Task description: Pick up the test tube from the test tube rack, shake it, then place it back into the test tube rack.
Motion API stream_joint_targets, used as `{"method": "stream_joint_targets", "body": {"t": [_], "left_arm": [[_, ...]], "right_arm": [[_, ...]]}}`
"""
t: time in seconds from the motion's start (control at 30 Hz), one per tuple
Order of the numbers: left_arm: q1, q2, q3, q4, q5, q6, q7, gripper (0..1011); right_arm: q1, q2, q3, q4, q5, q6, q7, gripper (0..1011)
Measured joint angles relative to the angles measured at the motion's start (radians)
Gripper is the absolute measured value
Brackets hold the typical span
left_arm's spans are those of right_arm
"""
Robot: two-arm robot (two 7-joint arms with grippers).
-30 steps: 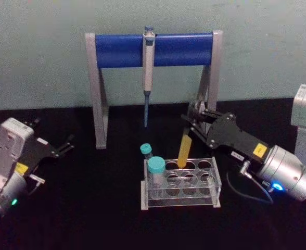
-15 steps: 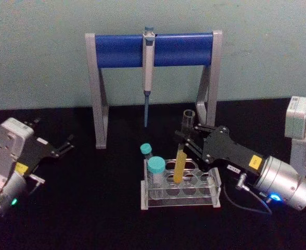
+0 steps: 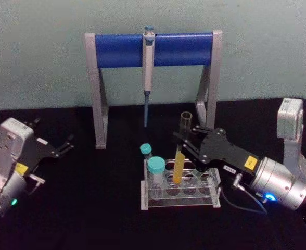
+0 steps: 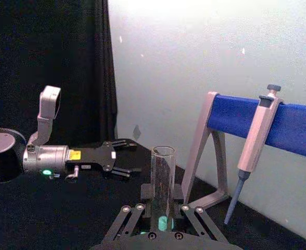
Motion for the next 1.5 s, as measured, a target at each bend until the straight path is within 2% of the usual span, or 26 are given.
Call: {"method": "stream_joint_targets", "body": {"t": [0.9, 1.5], "left_arm": [[0.0, 0.0, 0.0, 0.0, 0.0, 0.0, 0.0, 1001], [0.0, 0.0, 0.0, 0.0, 0.0, 0.0, 0.0, 1001]], "right_arm": [[0.032, -0.044, -0.033, 0.09, -0.051, 0.001, -0.016, 234], [0.038, -0.067, -0.046, 0.135, -0.065, 0.012, -0.017, 234]]}}
